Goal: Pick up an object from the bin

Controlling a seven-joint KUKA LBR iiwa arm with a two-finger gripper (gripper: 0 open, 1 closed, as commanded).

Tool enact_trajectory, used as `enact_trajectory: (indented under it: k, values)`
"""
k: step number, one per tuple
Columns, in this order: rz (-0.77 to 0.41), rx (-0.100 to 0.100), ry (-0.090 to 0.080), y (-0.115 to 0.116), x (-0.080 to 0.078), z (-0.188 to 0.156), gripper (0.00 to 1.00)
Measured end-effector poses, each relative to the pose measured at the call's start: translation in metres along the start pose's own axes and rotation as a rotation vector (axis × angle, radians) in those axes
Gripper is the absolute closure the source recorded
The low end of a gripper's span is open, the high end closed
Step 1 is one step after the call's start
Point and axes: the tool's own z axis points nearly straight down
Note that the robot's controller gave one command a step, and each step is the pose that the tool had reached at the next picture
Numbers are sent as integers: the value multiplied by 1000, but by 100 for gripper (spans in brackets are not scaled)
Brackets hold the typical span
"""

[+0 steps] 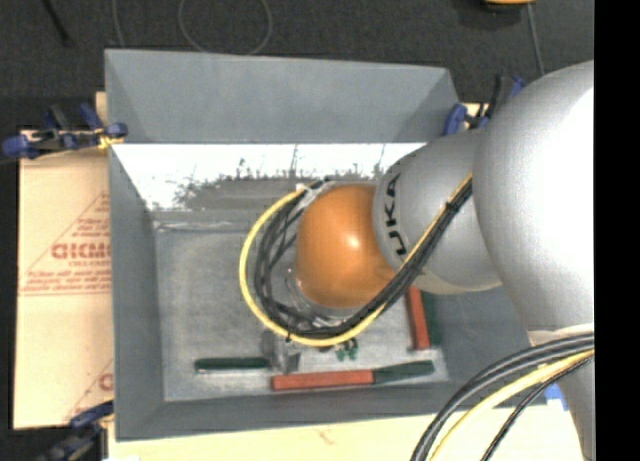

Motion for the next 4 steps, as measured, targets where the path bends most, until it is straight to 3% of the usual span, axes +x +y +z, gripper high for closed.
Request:
enact_trajectory:
  k: [1, 2, 3, 4]
  values:
    - [-9, 2, -4, 24, -2, -21, 100]
    - [-5, 2, -2, 22, -1, -20, 0]
    - [226, 2, -20, 62, 3, 3, 0]
    - [227, 3, -4, 63, 7, 6, 100]
